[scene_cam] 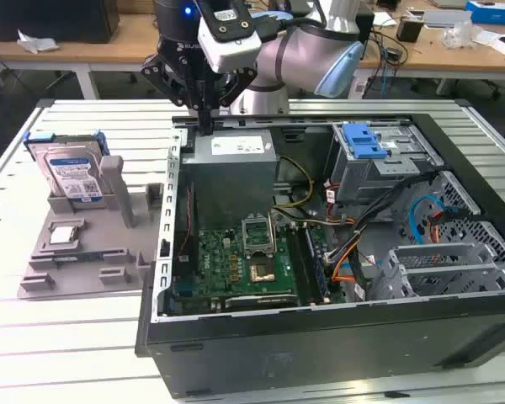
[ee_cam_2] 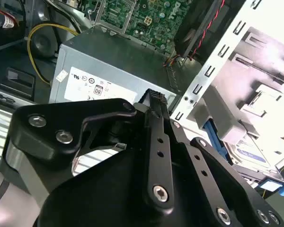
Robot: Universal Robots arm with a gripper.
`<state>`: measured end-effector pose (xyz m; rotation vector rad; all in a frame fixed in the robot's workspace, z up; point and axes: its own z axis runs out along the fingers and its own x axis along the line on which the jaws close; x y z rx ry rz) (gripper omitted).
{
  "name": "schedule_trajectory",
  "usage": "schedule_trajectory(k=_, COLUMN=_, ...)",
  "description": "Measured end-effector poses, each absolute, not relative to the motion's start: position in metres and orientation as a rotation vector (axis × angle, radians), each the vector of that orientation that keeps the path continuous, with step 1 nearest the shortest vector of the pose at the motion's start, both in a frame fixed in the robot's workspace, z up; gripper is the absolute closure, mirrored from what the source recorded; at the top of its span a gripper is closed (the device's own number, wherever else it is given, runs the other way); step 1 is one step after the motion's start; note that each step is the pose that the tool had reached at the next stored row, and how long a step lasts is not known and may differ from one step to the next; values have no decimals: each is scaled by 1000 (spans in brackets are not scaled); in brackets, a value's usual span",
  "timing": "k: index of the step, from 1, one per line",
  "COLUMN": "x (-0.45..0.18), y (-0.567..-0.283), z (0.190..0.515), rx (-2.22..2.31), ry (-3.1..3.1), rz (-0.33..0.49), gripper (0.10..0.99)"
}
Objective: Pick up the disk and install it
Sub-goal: 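Reach for the disk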
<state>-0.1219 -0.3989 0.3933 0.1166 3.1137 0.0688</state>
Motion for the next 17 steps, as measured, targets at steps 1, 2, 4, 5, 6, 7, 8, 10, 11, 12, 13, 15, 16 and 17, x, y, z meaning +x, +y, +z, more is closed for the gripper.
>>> schedule_trajectory(k=1, x=-123, y=-399, z=393, rx=117, ry=3114, rz=69, gripper=980)
schedule_trajectory(k=2, x=-124, y=-399, z=393, rx=117, ry=3114, rz=69, gripper=980)
schedule_trajectory(k=4, x=-129, y=-399, z=393, rx=117, ry=3114, rz=69, gripper=980)
schedule_trajectory(k=5, x=-130, y=-399, z=393, rx=117, ry=3114, rz=69, gripper=980)
schedule_trajectory(k=6, x=-131, y=-399, z=393, rx=117, ry=3114, rz=69, gripper=980)
schedule_trajectory(k=7, x=-133, y=-399, z=393, rx=117, ry=3114, rz=69, gripper=980)
schedule_trajectory(k=8, x=-134, y=-399, z=393, rx=117, ry=3114, rz=69, gripper=980)
schedule_trajectory(k=10, x=-137, y=-399, z=393, rx=117, ry=3114, rz=69, gripper=980)
schedule_trajectory(k=11, x=-139, y=-399, z=393, rx=117, ry=3114, rz=69, gripper=980)
schedule_trajectory(k=12, x=-141, y=-399, z=393, rx=117, ry=3114, rz=69, gripper=980)
schedule_trajectory(k=13, x=-143, y=-399, z=393, rx=117, ry=3114, rz=69, gripper=980)
schedule_trajectory(k=15, x=-147, y=-399, z=393, rx=117, ry=3114, rz=69, gripper=980)
schedule_trajectory(k=16, x=-149, y=-399, z=393, rx=117, ry=3114, rz=69, gripper=980)
schedule_trajectory(k=17, x=-151, y=-399, z=393, rx=117, ry=3114, rz=69, gripper=980)
